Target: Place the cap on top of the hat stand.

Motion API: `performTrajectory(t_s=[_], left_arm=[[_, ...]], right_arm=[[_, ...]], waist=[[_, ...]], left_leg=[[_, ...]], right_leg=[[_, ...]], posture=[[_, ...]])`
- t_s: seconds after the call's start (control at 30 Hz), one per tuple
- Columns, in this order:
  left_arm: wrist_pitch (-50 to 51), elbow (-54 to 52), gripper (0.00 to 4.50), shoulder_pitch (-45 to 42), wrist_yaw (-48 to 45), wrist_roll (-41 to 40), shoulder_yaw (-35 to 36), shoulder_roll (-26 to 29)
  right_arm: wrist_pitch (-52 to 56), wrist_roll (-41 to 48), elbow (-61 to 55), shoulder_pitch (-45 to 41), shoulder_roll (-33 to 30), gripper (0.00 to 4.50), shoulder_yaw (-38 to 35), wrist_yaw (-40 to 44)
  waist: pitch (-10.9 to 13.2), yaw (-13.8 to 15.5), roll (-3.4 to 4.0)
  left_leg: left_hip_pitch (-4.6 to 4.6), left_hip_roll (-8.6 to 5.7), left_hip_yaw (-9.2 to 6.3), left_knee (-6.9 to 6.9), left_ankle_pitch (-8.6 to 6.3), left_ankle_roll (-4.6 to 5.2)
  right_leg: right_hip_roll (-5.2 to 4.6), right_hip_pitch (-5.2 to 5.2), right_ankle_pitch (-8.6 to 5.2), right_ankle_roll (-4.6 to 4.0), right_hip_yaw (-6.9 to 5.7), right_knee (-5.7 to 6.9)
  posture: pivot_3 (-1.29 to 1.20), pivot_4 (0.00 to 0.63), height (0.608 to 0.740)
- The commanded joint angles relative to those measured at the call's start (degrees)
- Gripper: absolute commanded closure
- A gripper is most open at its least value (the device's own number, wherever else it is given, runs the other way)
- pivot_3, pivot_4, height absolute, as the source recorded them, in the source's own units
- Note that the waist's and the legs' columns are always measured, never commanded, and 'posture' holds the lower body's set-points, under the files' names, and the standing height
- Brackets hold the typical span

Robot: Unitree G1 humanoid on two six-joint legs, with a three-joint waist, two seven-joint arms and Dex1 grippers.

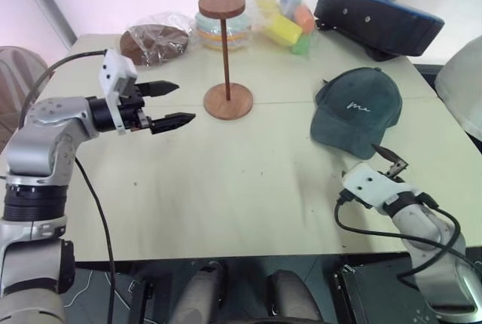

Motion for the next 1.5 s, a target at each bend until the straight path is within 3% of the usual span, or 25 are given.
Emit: performTrajectory(t_s=[0.03, 0.5, 1.0, 1.5], left_arm=[[0.0, -2.1, 0.00, 0.1, 0.5, -1.0, 2.4, 0.9], [1.6, -6.1, 0.00, 2.8, 2.4, -2.2, 4.4, 2.2], [3.0, -8.6, 0.00, 4.8, 3.9, -3.3, 5.6, 3.2], [3.1, -8.7, 0.00, 4.8, 4.4, -3.4, 5.7, 3.5]], right_arm=[[-2.0, -2.0, 2.4, -2.9, -1.7, 0.06, 0.1, -0.3], [-5.9, -5.6, 15.7, -8.9, -3.7, 0.06, 2.4, -1.9], [-10.9, -6.1, 30.2, -15.0, -3.6, 0.06, 2.6, -9.7], [-13.1, -5.2, 36.2, -18.6, -3.1, 0.06, 3.4, -11.1]], waist=[[0.0, 0.1, 0.00], [0.0, 0.1, 0.00], [0.0, 0.0, 0.00], [0.0, 0.0, 0.00]], left_leg=[[0.00, 0.00, 0.00, 0.00, 0.00, 0.00], [0.00, 0.00, 0.00, 0.00, 0.00, -0.01], [0.01, 0.00, 0.00, 0.00, 0.01, -0.03], [0.01, 0.00, 0.00, 0.00, 0.03, -0.05]], right_leg=[[0.00, 0.01, 0.00, 0.00, -0.01, 0.00], [-0.01, 0.01, 0.00, 0.00, 0.00, -0.01], [0.00, 0.03, 0.00, 0.00, 0.00, -0.01], [0.00, 0.03, 0.00, 0.00, 0.00, -0.01]], posture=[[0.00, 0.150, 0.740], [0.00, 0.150, 0.740], [0.00, 0.150, 0.740], [0.00, 0.150, 0.740]])
